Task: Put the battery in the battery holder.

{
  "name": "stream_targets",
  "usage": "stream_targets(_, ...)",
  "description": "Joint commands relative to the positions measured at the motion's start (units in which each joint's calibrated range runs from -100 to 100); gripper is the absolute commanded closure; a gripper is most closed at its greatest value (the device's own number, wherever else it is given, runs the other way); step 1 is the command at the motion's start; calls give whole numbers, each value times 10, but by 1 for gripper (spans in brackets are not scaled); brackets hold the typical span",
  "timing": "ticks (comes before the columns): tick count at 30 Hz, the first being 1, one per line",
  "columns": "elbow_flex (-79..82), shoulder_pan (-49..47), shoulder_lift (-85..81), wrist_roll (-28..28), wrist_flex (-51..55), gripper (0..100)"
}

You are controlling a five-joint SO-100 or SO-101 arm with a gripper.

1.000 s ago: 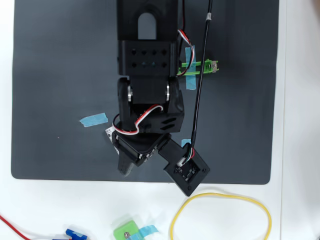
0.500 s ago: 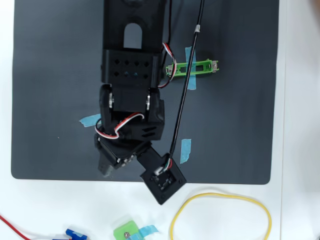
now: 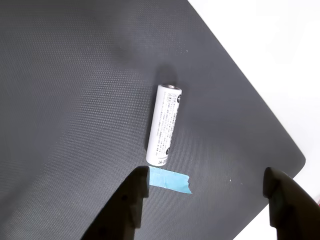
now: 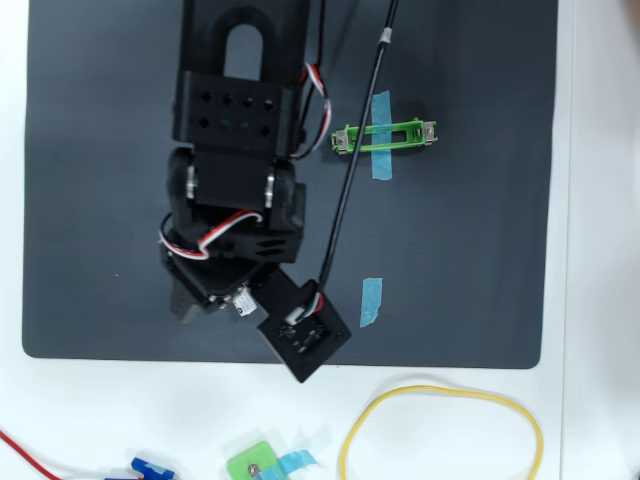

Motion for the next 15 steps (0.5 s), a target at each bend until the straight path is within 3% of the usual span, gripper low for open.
stream_targets(1, -20, -34, -26, 4, -8, 76)
stream_targets(5, -20, -33, -10, 2, -35, 76)
stream_targets(9, -28, -24, 103, 2, -160, 76)
stream_targets(15, -30, -24, 119, 1, -169, 76)
